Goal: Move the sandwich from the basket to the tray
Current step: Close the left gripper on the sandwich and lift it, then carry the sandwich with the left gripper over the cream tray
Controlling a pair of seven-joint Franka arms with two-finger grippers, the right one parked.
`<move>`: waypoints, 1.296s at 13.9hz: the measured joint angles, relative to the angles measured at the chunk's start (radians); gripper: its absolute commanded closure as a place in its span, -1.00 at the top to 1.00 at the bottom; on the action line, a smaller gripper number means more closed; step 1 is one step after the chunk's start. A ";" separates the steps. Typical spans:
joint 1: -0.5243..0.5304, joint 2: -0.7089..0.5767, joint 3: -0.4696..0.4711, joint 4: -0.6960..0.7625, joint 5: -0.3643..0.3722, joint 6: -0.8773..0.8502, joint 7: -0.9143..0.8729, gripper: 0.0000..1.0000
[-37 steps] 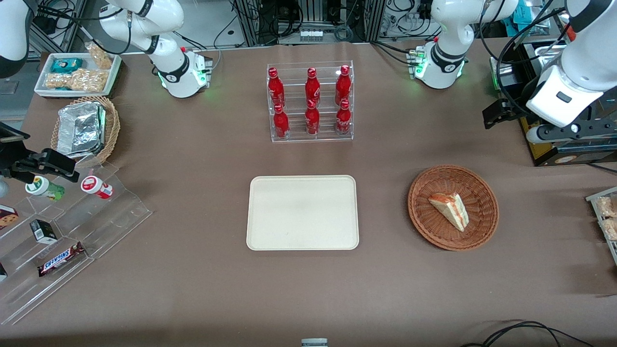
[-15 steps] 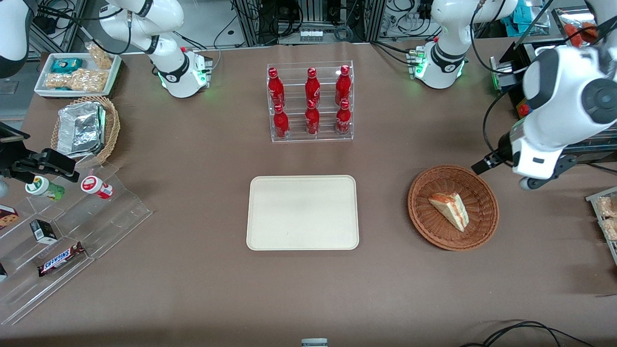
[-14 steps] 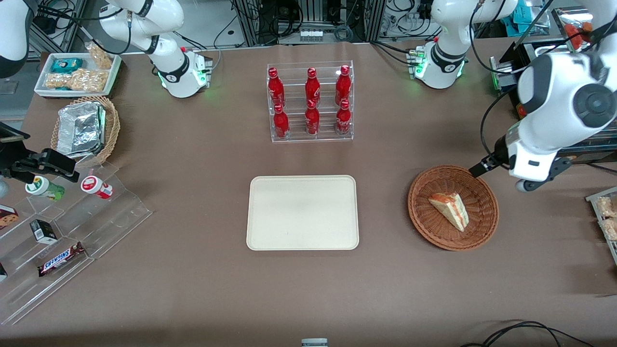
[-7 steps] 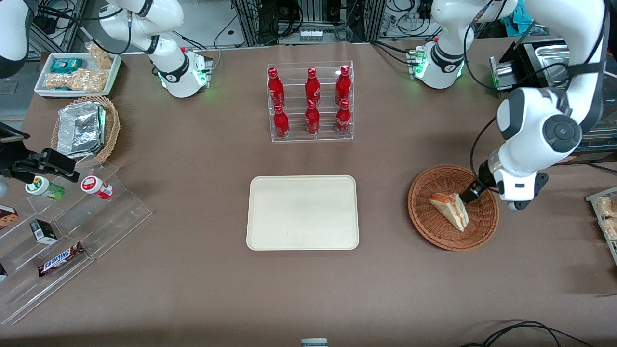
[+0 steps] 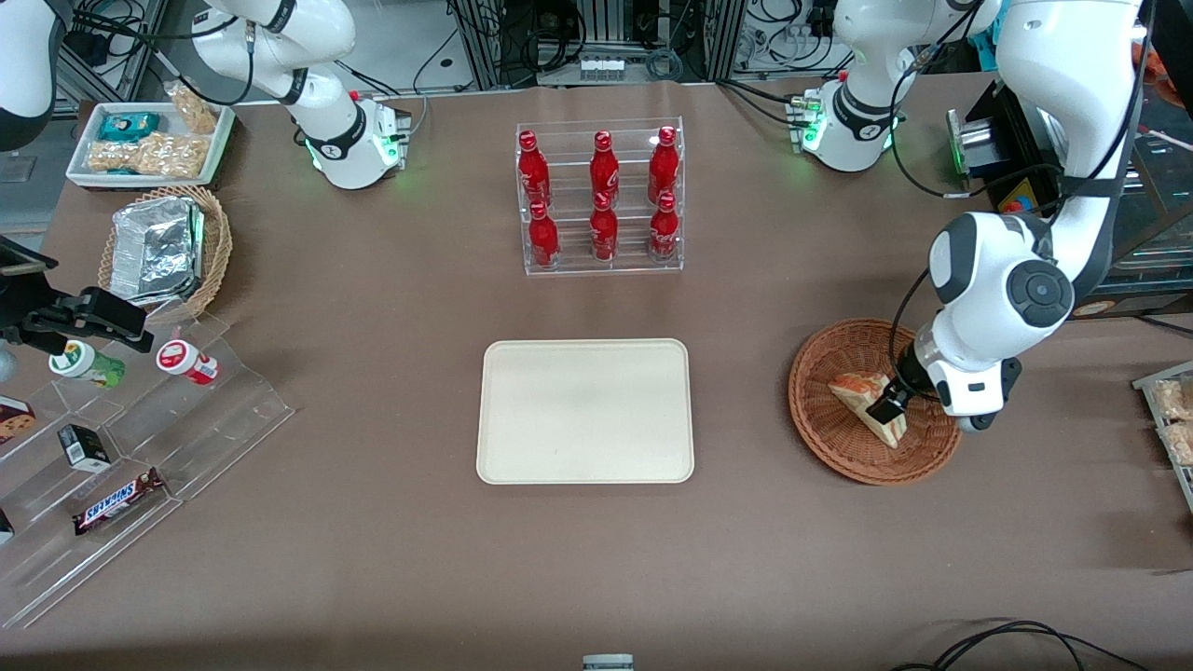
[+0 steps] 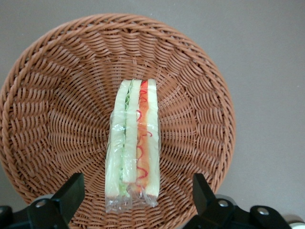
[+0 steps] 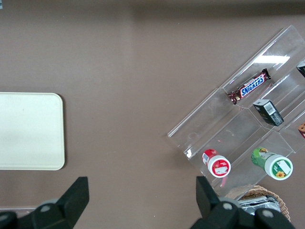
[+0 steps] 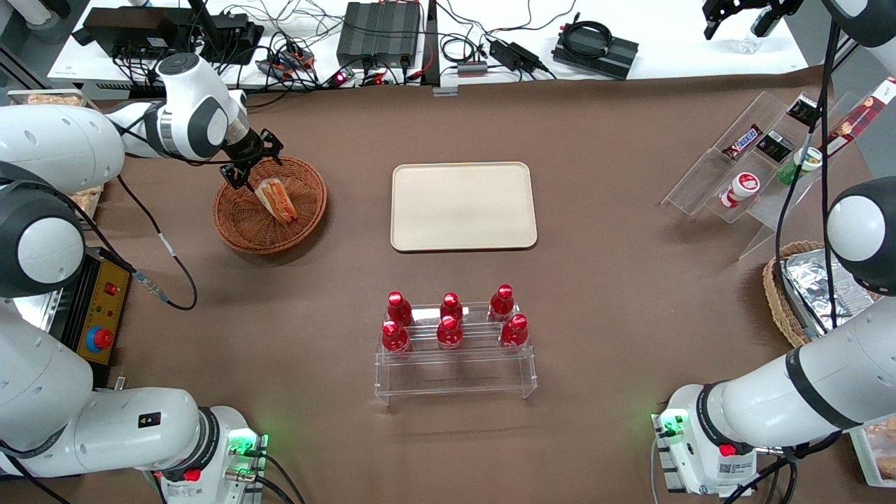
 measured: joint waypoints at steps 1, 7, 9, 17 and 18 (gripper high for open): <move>0.000 0.009 0.000 0.000 0.000 0.000 -0.001 1.00; 0.000 0.060 0.000 -0.001 0.000 0.000 -0.001 -0.03; 0.000 0.071 0.000 0.000 0.000 0.000 -0.001 -0.58; -0.002 0.051 -0.002 0.091 0.003 -0.106 -0.001 -0.89; -0.012 0.036 -0.004 0.111 0.010 -0.139 -0.001 -0.89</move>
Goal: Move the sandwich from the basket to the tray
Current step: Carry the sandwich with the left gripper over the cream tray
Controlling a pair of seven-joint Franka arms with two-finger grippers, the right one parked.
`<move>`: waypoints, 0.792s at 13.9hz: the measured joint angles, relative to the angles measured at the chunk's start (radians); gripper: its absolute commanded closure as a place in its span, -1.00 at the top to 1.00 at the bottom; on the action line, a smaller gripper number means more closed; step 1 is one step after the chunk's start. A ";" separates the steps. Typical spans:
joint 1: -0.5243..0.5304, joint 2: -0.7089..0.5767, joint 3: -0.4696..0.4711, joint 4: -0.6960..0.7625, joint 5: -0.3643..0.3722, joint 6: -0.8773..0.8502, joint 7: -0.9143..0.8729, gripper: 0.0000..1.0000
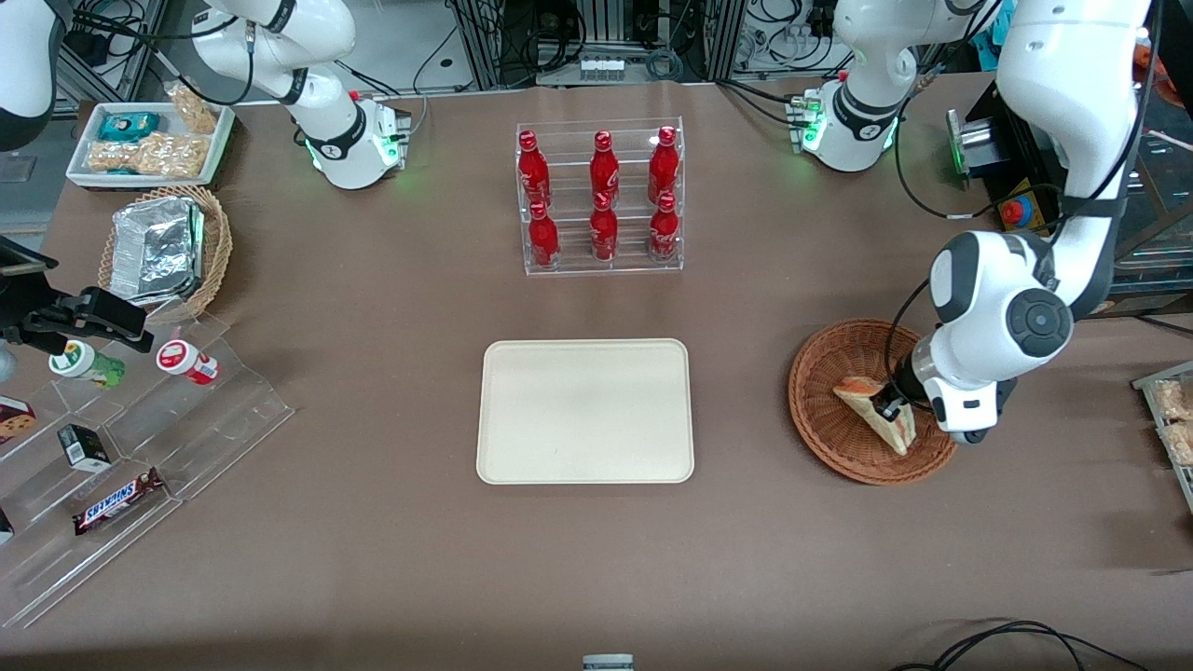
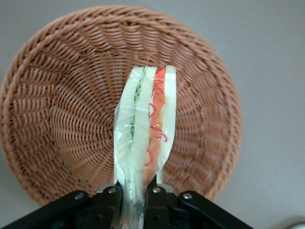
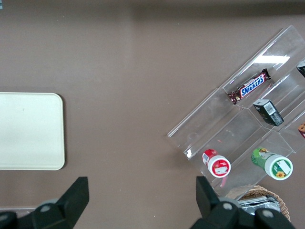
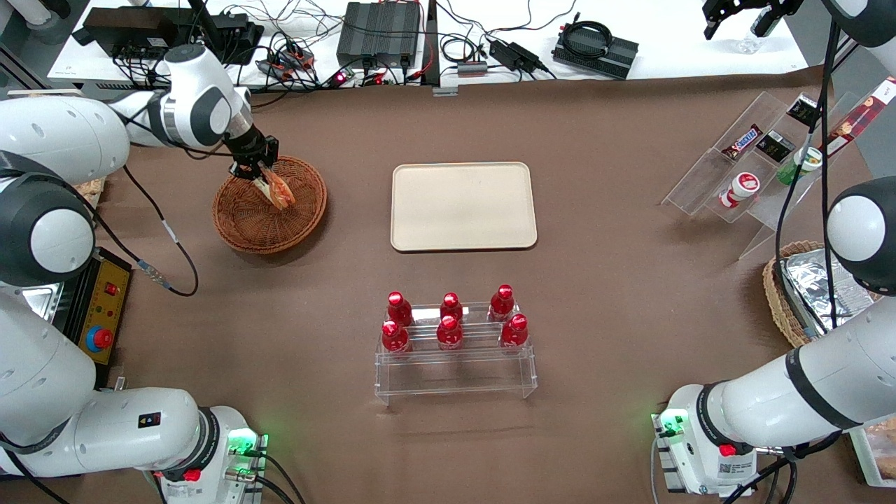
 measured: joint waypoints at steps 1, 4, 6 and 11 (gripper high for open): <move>-0.020 -0.020 -0.001 0.014 0.023 -0.027 0.000 -0.89; -0.125 -0.066 -0.007 0.053 0.097 -0.129 0.000 -0.88; -0.237 -0.068 -0.012 0.066 0.111 -0.143 -0.001 -0.86; -0.557 0.028 -0.016 0.144 0.127 -0.135 -0.015 -0.78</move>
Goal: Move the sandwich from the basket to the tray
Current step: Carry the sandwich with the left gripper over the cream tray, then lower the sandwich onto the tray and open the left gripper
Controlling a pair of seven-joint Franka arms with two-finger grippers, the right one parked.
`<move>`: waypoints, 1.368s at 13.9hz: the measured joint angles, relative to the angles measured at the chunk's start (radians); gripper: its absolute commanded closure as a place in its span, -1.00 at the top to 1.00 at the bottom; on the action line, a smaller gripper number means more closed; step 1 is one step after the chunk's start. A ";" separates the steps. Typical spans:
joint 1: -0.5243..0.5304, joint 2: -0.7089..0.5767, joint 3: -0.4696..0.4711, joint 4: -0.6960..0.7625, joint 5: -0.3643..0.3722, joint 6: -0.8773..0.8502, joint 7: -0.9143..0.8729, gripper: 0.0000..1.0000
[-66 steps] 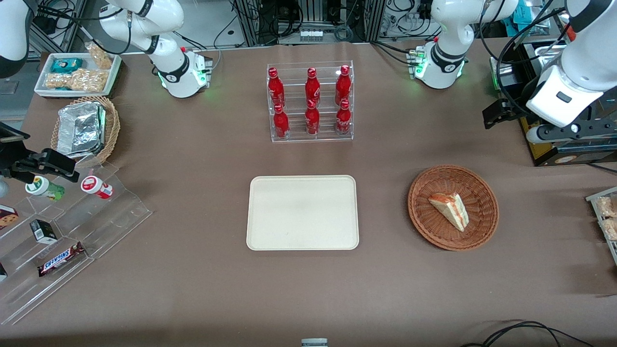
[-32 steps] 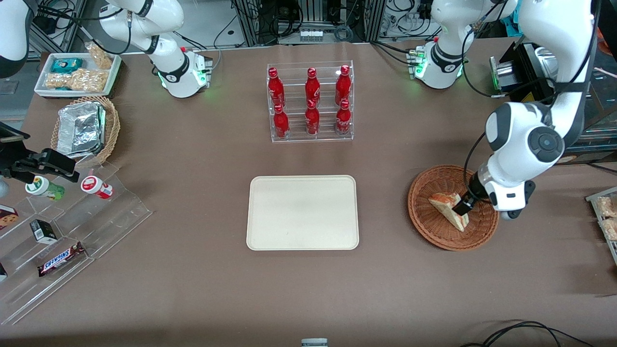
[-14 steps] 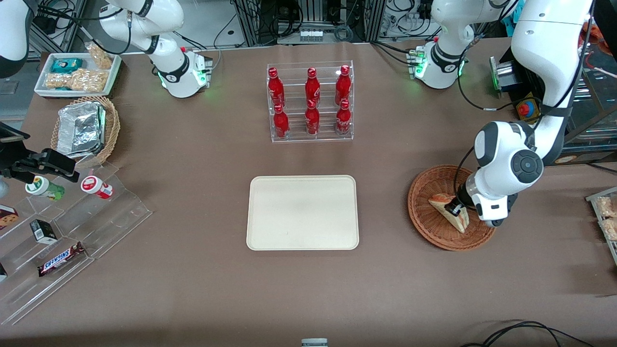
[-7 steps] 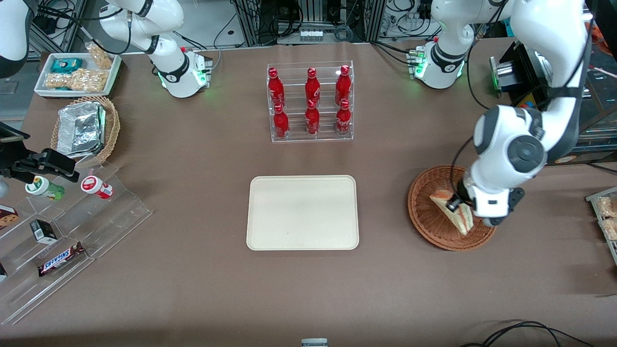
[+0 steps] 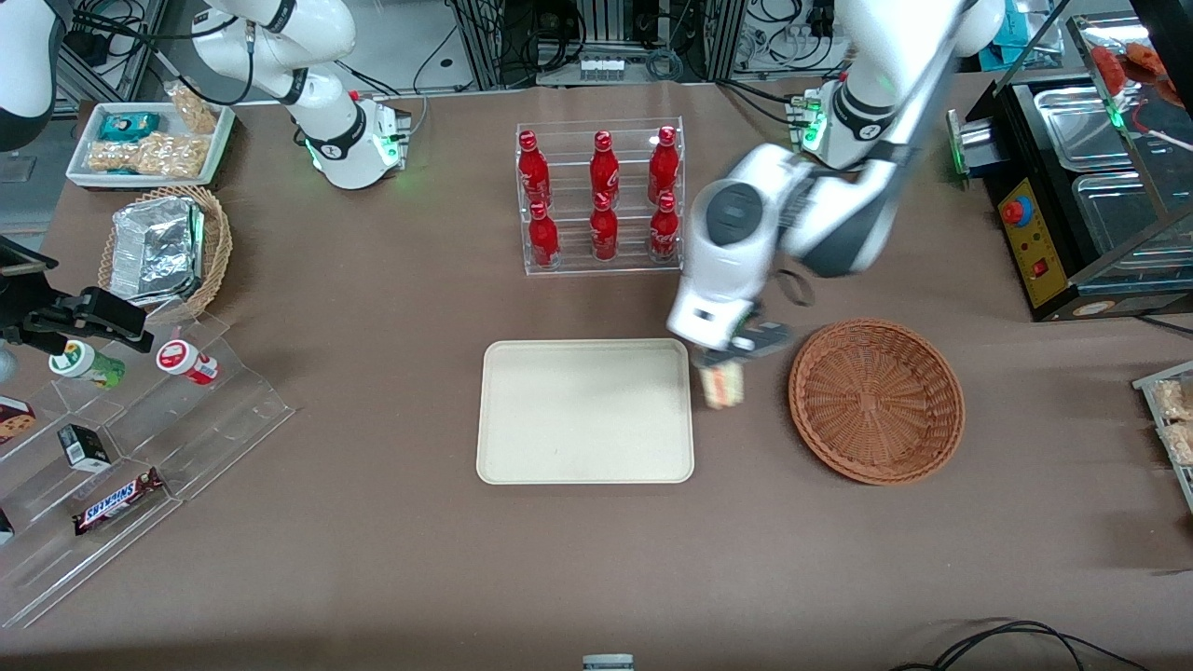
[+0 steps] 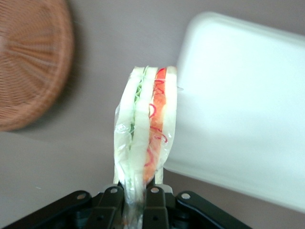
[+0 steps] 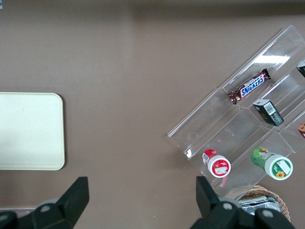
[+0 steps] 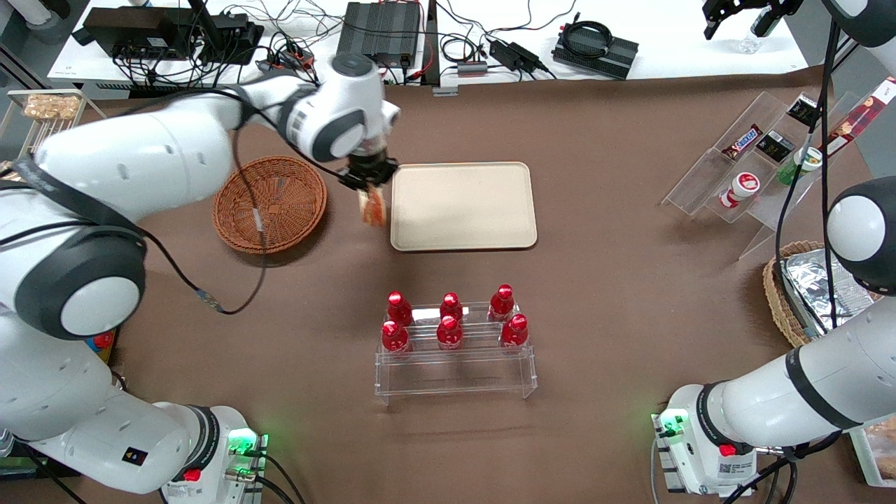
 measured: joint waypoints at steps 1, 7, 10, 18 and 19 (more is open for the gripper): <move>-0.044 0.036 0.001 0.039 0.002 0.002 -0.001 -0.75; -0.151 0.320 0.004 0.339 0.008 0.005 0.010 -0.46; -0.152 0.406 0.005 0.424 0.008 0.006 0.031 -0.39; -0.165 0.506 0.008 0.570 0.009 0.002 0.036 0.95; -0.165 0.506 0.011 0.579 0.009 -0.006 0.036 1.00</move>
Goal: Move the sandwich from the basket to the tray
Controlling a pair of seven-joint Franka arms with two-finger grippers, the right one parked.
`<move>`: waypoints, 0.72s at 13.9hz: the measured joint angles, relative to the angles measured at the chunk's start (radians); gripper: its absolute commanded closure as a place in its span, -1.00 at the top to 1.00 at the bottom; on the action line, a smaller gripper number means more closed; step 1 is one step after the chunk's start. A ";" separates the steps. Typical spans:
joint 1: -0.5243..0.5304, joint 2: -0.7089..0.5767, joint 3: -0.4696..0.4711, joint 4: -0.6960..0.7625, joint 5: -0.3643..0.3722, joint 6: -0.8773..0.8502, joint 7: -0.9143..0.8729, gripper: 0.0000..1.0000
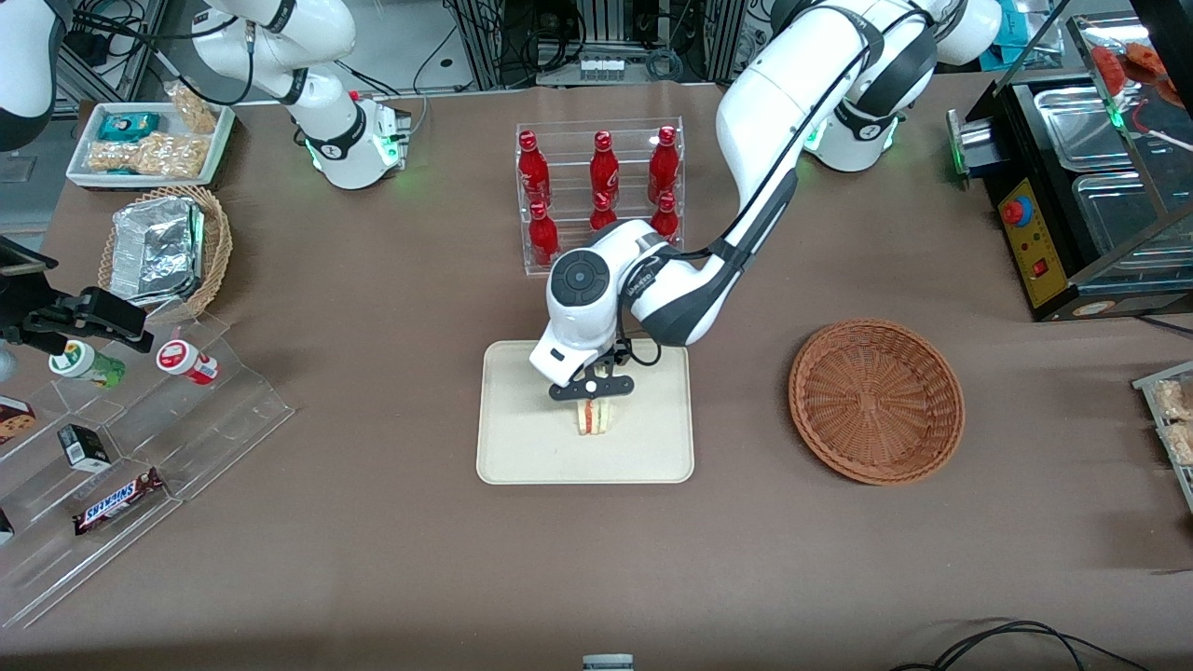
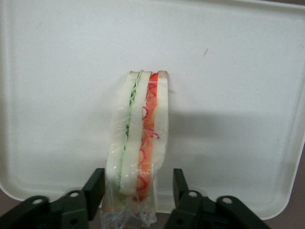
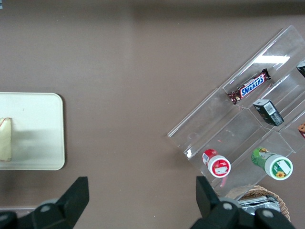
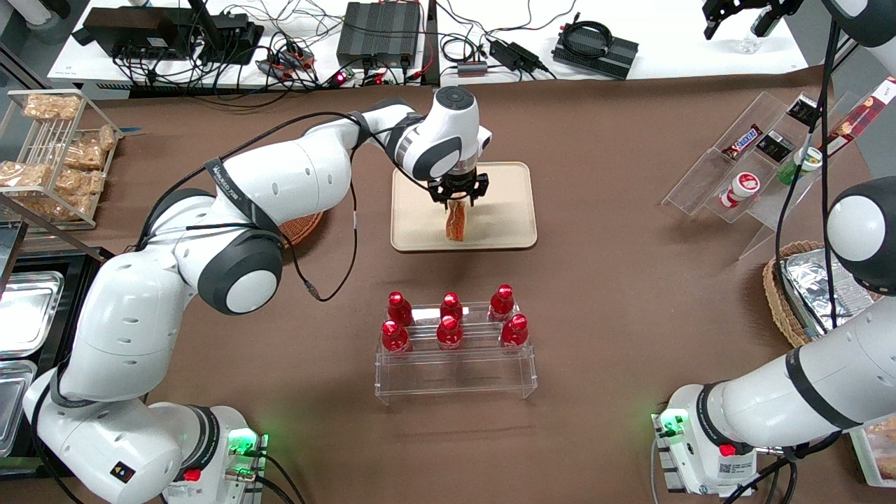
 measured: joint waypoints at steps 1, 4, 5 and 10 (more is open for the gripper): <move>0.001 -0.003 0.002 0.012 0.000 -0.020 0.000 1.00; 0.039 -0.068 0.007 0.054 -0.015 -0.163 0.023 1.00; 0.069 -0.114 0.006 0.062 -0.056 -0.233 0.072 1.00; 0.283 -0.370 0.007 0.053 -0.208 -0.662 0.346 1.00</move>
